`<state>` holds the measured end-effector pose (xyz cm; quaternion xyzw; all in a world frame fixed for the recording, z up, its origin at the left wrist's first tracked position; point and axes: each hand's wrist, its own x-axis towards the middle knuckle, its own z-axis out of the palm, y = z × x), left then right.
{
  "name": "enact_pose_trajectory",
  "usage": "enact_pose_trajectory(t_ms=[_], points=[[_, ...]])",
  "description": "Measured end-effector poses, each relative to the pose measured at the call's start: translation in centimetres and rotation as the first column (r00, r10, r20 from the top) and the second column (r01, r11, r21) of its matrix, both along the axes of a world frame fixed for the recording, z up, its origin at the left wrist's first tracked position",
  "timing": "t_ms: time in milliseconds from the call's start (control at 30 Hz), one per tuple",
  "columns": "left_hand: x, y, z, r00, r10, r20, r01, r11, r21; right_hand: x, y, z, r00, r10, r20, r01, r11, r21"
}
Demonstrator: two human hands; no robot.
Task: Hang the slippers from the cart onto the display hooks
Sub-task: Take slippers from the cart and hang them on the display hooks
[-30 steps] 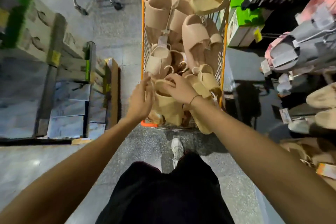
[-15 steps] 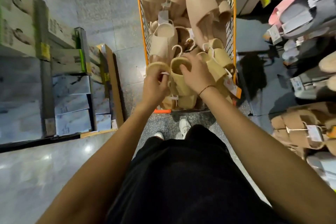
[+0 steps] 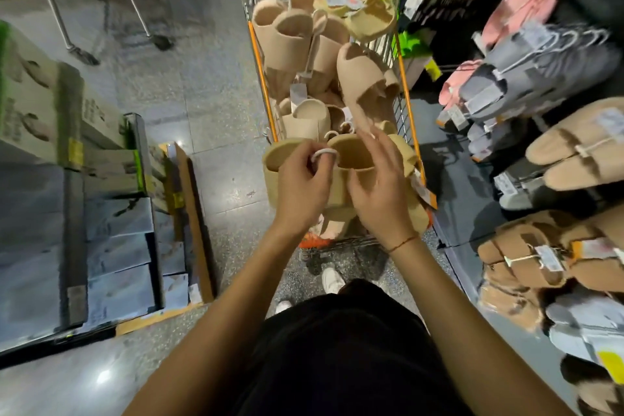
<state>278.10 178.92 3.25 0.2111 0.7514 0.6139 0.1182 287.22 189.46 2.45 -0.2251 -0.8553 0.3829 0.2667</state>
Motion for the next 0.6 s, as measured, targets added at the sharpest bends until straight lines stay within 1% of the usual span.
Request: enact_pose_trajectory(t_ms=[67,100,133,200,233,333,400,467,533,600], points=[[0.2,0.5,2.4,0.998,-0.035,-0.048,0.039,0.997,0.073,1.1,-0.8,2.1,0.996,-0.053,-0.073,0.060,0.993,0.106],[0.6,0.9,3.8,0.996,-0.056,-0.075,0.064,0.992,0.111,1.7,-1.0,3.0,0.994,-0.080,-0.080,0.090,0.986,0.142],[1.1,1.3,5.1,0.992,-0.081,-0.095,0.094,0.985,0.143,2.4,-1.2,3.8,0.992,-0.104,-0.065,0.113,0.984,0.141],[2.8,2.3,7.8,0.977,-0.175,-0.121,0.197,0.958,0.207,3.9,-1.4,5.7,0.983,-0.180,-0.022,0.181,0.981,0.072],[3.6,2.7,8.9,0.966,-0.220,-0.135,0.247,0.941,0.233,4.7,-1.5,6.5,0.976,-0.214,-0.033,0.215,0.975,0.046],[6.6,4.4,12.1,0.928,-0.341,-0.154,0.373,0.870,0.323,7.7,-1.4,9.9,0.923,-0.346,-0.169,0.360,0.931,0.059],[8.8,6.0,14.1,0.884,-0.451,-0.122,0.460,0.796,0.392,10.2,-1.0,12.6,0.844,-0.484,-0.230,0.518,0.848,0.114],[11.5,7.7,15.9,0.821,-0.565,-0.080,0.534,0.711,0.458,12.9,-0.2,14.9,0.758,-0.590,-0.278,0.644,0.745,0.175],[14.8,9.2,17.5,0.743,-0.668,-0.046,0.592,0.623,0.511,16.2,0.6,16.8,0.672,-0.676,-0.304,0.741,0.625,0.247],[18.4,10.5,18.9,0.655,-0.754,-0.044,0.666,0.549,0.506,20.0,1.0,18.2,0.590,-0.741,-0.321,0.806,0.524,0.275]])
